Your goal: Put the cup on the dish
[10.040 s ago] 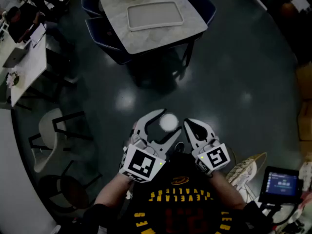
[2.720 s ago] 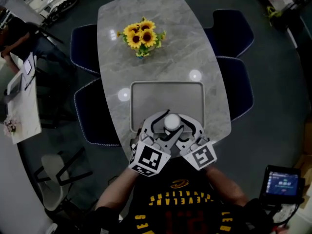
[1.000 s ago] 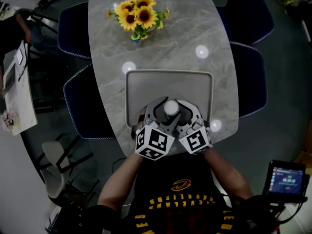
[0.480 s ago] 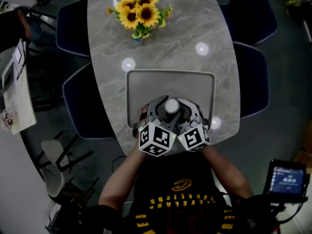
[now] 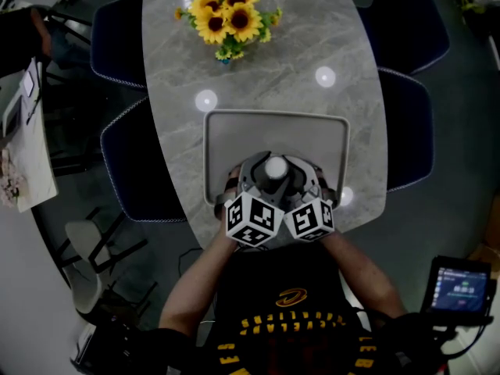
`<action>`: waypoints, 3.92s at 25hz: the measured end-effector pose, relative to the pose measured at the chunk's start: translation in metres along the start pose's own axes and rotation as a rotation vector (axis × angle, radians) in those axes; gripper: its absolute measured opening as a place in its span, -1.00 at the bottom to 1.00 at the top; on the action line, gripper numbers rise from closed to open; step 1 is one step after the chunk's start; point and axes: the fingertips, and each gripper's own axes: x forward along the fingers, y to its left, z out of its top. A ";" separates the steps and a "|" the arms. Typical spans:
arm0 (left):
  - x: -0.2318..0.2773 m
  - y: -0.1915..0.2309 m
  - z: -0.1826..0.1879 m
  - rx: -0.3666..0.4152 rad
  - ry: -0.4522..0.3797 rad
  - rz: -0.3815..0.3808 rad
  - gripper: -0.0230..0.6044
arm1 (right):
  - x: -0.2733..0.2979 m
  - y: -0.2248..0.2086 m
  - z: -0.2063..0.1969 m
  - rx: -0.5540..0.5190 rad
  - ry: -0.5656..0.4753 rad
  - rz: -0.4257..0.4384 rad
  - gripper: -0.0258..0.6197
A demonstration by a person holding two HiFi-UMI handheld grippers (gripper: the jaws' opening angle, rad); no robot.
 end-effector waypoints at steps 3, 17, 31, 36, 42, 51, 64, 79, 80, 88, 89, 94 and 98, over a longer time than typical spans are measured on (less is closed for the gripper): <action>0.001 0.000 -0.003 -0.005 0.008 -0.001 -0.07 | 0.001 0.000 -0.002 -0.011 0.018 -0.004 -0.16; 0.006 -0.001 -0.007 0.006 0.013 0.006 -0.07 | 0.003 0.001 -0.009 -0.024 0.039 -0.006 -0.16; 0.011 0.003 -0.006 -0.015 -0.015 0.055 -0.07 | 0.007 -0.002 -0.014 0.016 0.041 0.006 -0.16; 0.011 0.004 -0.006 -0.030 -0.026 0.063 -0.07 | 0.006 -0.002 -0.015 0.022 0.031 0.017 -0.16; 0.008 0.007 -0.009 -0.030 -0.025 0.083 -0.07 | 0.004 0.001 -0.016 0.044 0.023 0.029 -0.16; -0.013 0.015 -0.002 -0.046 -0.074 0.124 -0.07 | -0.010 -0.001 -0.021 0.161 0.000 0.031 -0.16; -0.103 -0.007 0.029 -0.134 -0.255 0.140 -0.07 | -0.069 -0.012 0.049 0.400 -0.178 -0.001 -0.16; -0.213 -0.001 0.097 -0.235 -0.580 0.154 -0.27 | -0.140 -0.013 0.147 0.383 -0.355 -0.080 -0.80; -0.219 -0.002 0.104 -0.237 -0.595 0.150 -0.32 | -0.147 -0.016 0.153 0.384 -0.362 -0.092 -0.80; -0.246 -0.011 0.148 -0.231 -0.683 0.143 -0.91 | -0.187 -0.039 0.190 0.377 -0.486 -0.146 -0.80; -0.248 -0.011 0.152 -0.225 -0.688 0.142 -0.91 | -0.188 -0.039 0.194 0.366 -0.485 -0.152 -0.80; -0.254 -0.014 0.161 -0.215 -0.694 0.147 -0.91 | -0.197 -0.037 0.217 0.321 -0.531 -0.164 -0.80; -0.254 -0.013 0.160 -0.222 -0.689 0.159 -0.91 | -0.202 -0.032 0.225 0.295 -0.582 -0.169 -0.80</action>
